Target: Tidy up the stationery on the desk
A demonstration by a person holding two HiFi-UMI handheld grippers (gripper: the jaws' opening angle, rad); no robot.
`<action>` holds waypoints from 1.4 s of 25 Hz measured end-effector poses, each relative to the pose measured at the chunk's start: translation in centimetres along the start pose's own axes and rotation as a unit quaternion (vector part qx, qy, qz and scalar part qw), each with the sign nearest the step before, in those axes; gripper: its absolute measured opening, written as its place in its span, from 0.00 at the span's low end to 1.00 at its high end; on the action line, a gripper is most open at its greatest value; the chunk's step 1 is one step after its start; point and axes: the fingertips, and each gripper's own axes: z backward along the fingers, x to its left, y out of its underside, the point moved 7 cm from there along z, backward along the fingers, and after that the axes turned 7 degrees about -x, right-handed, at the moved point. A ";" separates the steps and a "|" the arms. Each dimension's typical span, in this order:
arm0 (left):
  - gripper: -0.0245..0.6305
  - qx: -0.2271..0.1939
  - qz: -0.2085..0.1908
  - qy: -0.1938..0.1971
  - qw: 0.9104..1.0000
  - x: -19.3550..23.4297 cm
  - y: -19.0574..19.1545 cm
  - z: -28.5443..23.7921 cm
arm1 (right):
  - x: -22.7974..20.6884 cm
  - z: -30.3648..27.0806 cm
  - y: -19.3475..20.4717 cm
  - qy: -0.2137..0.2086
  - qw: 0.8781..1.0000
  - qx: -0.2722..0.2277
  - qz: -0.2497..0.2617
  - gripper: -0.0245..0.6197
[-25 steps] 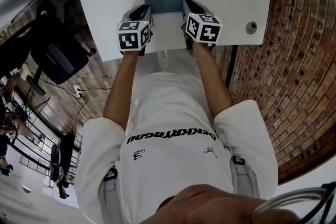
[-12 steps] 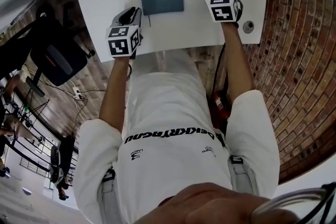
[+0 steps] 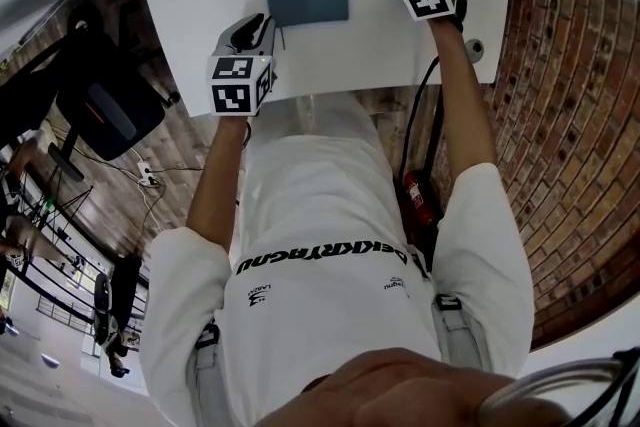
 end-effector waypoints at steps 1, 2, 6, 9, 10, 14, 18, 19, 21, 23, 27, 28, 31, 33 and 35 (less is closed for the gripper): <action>0.12 0.001 0.001 0.001 1.000 -0.1 0.0 -0.1 | 0.0 0.0 0.0 -0.003 1.000 0.002 0.003 0.19; 0.12 0.002 0.002 0.001 1.000 -0.2 0.1 -0.2 | 0.1 -0.1 -0.1 -0.006 1.000 0.004 0.006 0.19; 0.12 0.001 0.003 0.002 1.000 -0.3 0.1 -0.3 | 0.3 -0.4 -0.1 -0.015 1.000 0.015 0.010 0.16; 0.12 0.001 -0.003 0.001 1.000 -0.4 0.0 -0.2 | 0.1 -0.4 0.1 -0.018 1.000 0.021 0.005 0.16; 0.12 0.001 -0.006 -0.001 1.000 -0.4 0.1 -0.1 | 0.0 -0.4 0.2 -0.018 1.000 0.023 0.002 0.15; 0.12 0.006 -0.014 -0.007 1.000 -0.4 0.3 0.0 | -0.2 -0.4 0.3 -0.018 0.999 0.022 -0.033 0.11; 0.12 0.007 -0.015 -0.005 1.000 -0.4 0.6 0.1 | -0.9 -0.1 1.2 -0.026 0.988 0.027 -0.147 0.11; 0.12 0.007 -0.015 -0.006 1.000 -0.4 0.7 0.2 | -0.8 0.0 1.3 -0.034 0.983 0.025 -0.181 0.11; 0.12 0.007 -0.014 -0.006 1.000 -0.4 0.8 0.4 | -0.5 0.1 1.6 -0.047 0.971 0.019 -0.234 0.11; 0.12 0.006 -0.013 -0.005 1.000 -0.5 1.0 0.4 | -0.1 0.2 1.8 -0.052 0.963 0.014 -0.263 0.11; 0.12 0.004 -0.017 -0.006 1.000 -0.4 1.1 0.8 | 1.0 0.5 1.9 -0.059 0.950 0.004 -0.307 0.11; 0.12 0.003 -0.017 -0.006 1.000 -0.4 1.1 0.9 | 1.3 0.6 2.0 -0.061 0.945 0.001 -0.321 0.11; 0.12 0.001 -0.012 -0.002 1.000 -0.3 1.2 1.1 | 2.1 0.8 2.2 -0.072 0.926 -0.013 -0.371 0.11; 0.12 0.000 -0.010 -0.001 1.000 -0.4 1.4 1.2 | 2.8 0.8 2.3 -0.083 0.913 -0.019 -0.399 0.11; 0.12 0.000 -0.009 -0.001 1.000 -0.3 1.5 1.3 | 3.4 0.8 2.2 -0.082 0.909 -0.020 -0.407 0.11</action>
